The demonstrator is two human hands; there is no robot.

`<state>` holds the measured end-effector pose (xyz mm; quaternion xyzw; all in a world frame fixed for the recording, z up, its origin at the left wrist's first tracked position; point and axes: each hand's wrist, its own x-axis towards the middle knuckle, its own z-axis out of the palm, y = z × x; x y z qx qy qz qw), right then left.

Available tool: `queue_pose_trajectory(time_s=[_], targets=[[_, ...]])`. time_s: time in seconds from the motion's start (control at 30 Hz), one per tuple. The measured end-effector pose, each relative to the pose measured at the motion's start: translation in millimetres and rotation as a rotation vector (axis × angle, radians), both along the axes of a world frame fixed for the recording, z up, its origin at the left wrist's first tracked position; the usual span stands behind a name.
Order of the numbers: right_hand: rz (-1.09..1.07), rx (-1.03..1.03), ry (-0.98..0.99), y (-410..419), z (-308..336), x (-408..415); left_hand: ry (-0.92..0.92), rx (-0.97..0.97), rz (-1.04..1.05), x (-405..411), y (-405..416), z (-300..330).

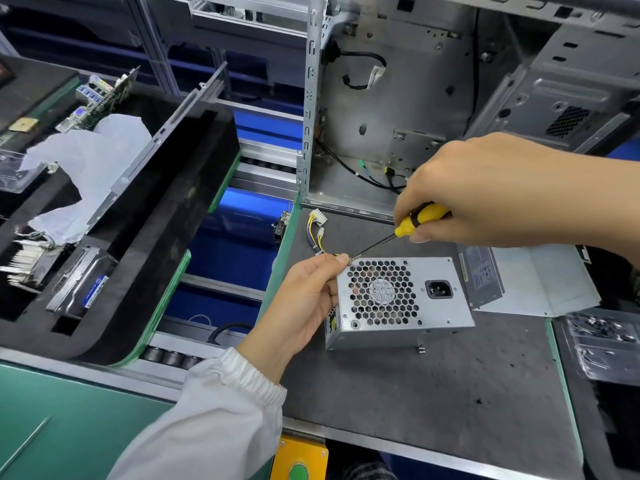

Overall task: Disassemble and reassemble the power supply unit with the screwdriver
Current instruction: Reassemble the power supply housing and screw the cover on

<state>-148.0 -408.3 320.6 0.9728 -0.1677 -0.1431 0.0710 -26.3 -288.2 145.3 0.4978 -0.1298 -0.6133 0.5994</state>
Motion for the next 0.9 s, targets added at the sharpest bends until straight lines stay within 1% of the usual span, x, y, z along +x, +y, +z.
queue_pose_trajectory(time_s=[0.1, 0.23, 0.4, 0.63, 0.77, 0.9], targets=[[-0.007, -0.009, 0.026, -2, -2, 2, 0.004, 0.007, 0.006, 0, 1, 0], [-0.053, 0.101, 0.041, -6, 0, 2, -0.012, 0.007, -0.012, -1, 2, 0], [-0.047, 0.087, 0.022, -7, 2, 1, -0.012, 0.000, -0.006, 0, 2, 3], [-0.024, 0.124, 0.007, -5, 2, 4, 0.005, 0.007, 0.011, 0, 1, 2], [-0.017, 0.123, 0.006, -7, 3, 5, 0.006, -0.001, 0.010, 0, 1, 4], [-0.048, 0.167, 0.037, -12, 2, 5, 0.021, -0.002, 0.010, -1, 2, 5]])
